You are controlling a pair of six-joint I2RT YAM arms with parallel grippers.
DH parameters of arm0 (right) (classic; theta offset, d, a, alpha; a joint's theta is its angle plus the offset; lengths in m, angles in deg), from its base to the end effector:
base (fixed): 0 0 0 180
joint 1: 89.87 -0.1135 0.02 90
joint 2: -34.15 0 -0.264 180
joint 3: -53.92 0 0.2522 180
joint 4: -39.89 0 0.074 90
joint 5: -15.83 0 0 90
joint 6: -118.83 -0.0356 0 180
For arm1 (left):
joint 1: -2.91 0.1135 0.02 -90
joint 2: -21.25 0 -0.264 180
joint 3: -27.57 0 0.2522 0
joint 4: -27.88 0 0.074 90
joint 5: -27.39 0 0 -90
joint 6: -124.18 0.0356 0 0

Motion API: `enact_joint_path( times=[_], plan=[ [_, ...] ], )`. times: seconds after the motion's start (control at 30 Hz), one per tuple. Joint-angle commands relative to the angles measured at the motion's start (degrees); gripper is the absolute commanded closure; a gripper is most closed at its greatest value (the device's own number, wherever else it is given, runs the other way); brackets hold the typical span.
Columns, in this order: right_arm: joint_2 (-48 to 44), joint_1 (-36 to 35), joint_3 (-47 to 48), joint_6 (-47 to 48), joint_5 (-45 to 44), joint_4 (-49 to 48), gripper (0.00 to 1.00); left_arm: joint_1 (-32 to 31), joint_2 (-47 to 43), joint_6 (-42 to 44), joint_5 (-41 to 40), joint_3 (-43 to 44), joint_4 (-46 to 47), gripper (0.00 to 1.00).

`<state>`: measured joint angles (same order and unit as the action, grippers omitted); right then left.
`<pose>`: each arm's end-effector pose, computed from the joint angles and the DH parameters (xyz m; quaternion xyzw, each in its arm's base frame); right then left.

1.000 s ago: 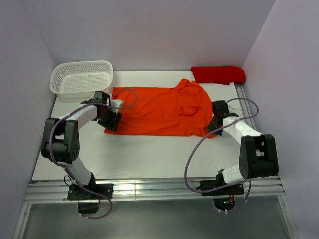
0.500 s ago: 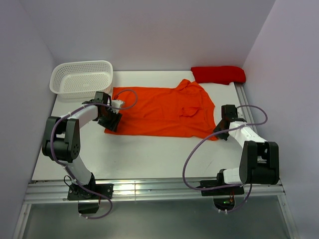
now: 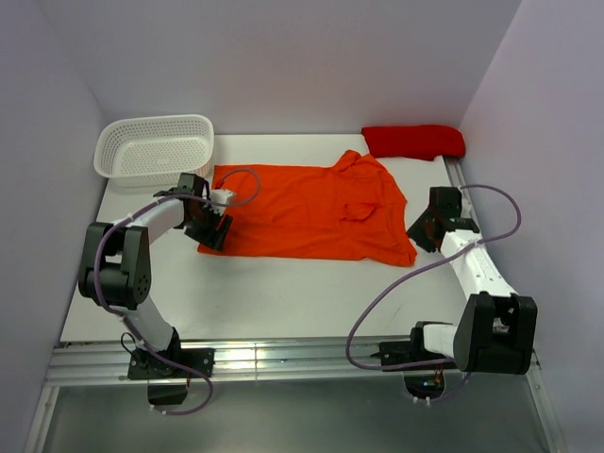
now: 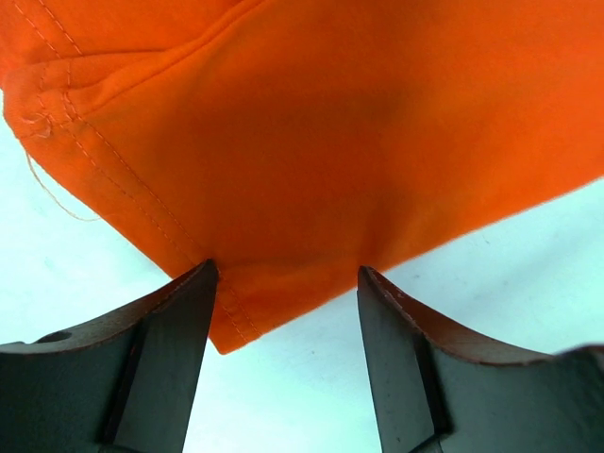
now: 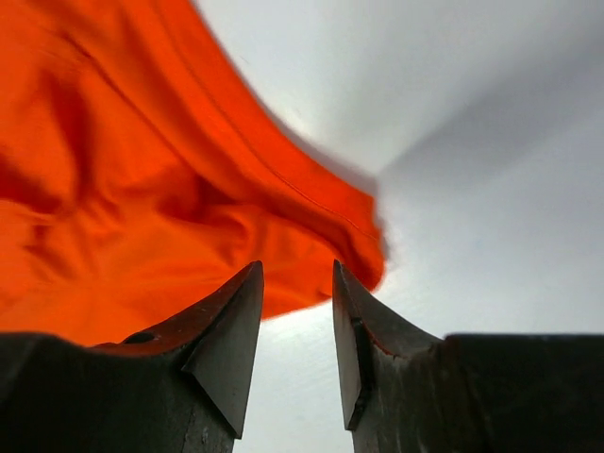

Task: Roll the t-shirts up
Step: Fold the tshirt

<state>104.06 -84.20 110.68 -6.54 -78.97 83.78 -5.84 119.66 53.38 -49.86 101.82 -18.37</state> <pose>0.2330 -0.0261 0.2122 0.3470 0.8931 0.0338 0.2843 0.3202 -0.0572 0.1690 0.2548 0.9458 -0.0936 0.1783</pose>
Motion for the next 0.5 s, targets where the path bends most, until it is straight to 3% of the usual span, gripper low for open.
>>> enact_joint_path(
  times=[0.0,0.23,0.47],
  plan=[
    [0.5,-0.2,5.8,0.3,1.8,-1.4,0.6,0.1,-3.7,0.1,3.3,3.0,-3.3,0.33],
    [18.5,-10.8,19.9,1.9,-2.0,-1.1,0.79,0.1,-6.1,-1.7,5.0,7.4,-6.1,0.34],
    [33.6,-15.1,30.0,2.7,-2.2,-0.9,0.91,0.1,-6.1,-2.1,3.2,10.4,-7.7,0.35]
  ],
)
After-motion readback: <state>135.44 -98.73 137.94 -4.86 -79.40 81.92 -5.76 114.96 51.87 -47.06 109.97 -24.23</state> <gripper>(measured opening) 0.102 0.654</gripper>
